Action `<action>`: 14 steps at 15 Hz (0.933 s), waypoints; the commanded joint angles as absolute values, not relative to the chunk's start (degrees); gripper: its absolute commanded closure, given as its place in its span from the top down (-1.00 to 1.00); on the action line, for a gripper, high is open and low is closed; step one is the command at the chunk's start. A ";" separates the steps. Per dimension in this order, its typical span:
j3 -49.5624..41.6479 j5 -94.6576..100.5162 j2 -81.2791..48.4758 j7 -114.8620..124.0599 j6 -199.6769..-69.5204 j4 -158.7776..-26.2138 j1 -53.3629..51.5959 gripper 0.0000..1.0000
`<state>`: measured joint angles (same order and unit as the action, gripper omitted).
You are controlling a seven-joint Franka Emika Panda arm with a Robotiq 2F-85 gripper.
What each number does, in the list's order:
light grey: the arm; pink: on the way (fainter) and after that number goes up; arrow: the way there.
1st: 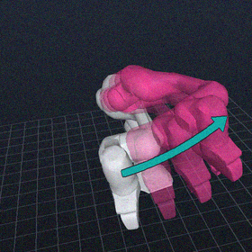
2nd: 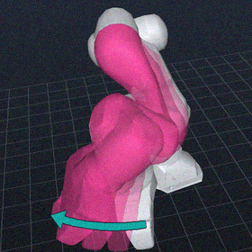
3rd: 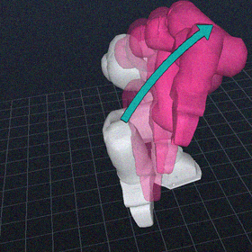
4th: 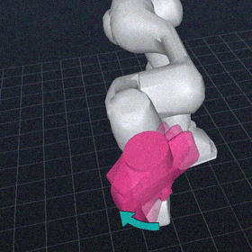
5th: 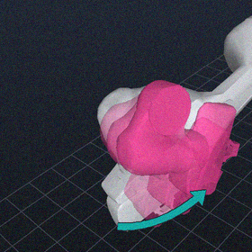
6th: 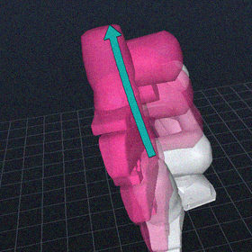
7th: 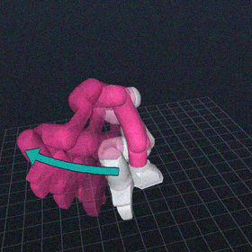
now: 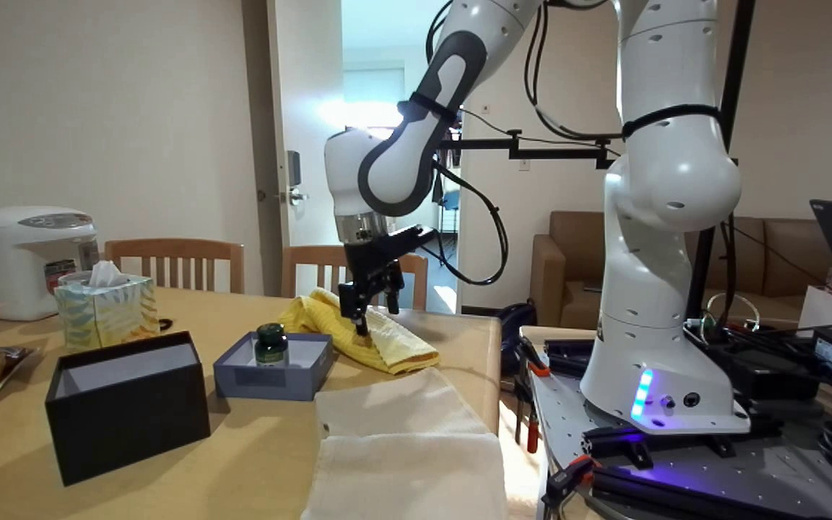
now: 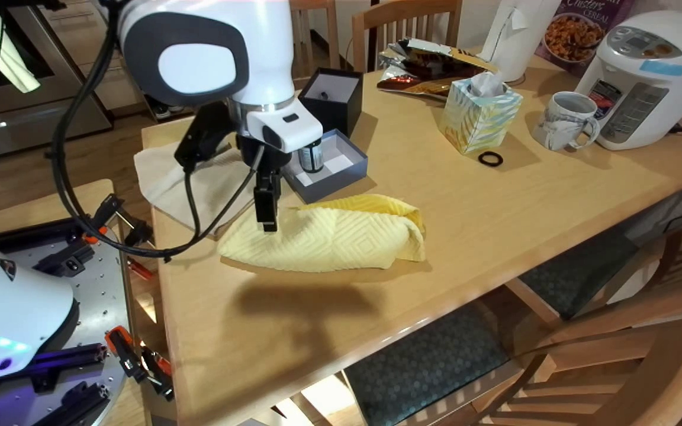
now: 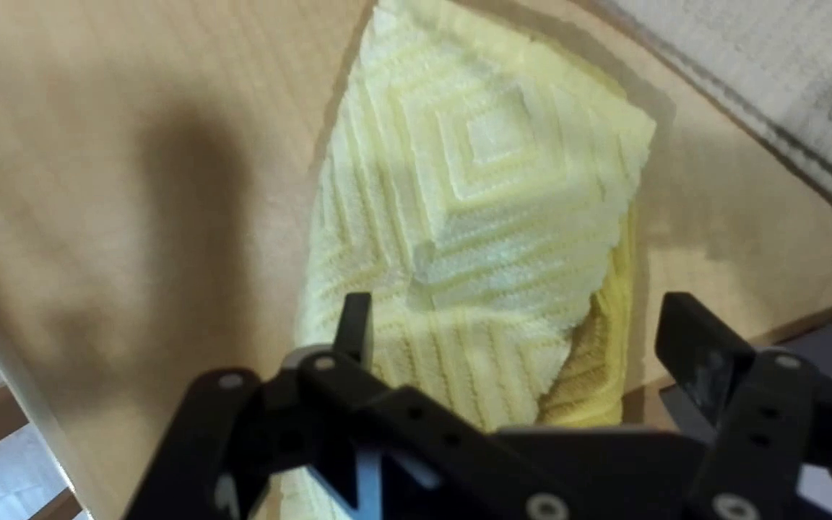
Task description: Unfold the towel slightly on the table
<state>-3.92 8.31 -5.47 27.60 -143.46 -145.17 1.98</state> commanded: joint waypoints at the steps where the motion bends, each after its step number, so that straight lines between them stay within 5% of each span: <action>1: -4.77 12.66 -1.46 30.15 -150.75 -150.20 1.08 1.00; 6: -4.49 22.94 1.10 39.74 -156.91 -150.80 1.27 1.00; 14: -1.26 16.83 -1.06 46.65 -139.79 -147.53 0.34 1.00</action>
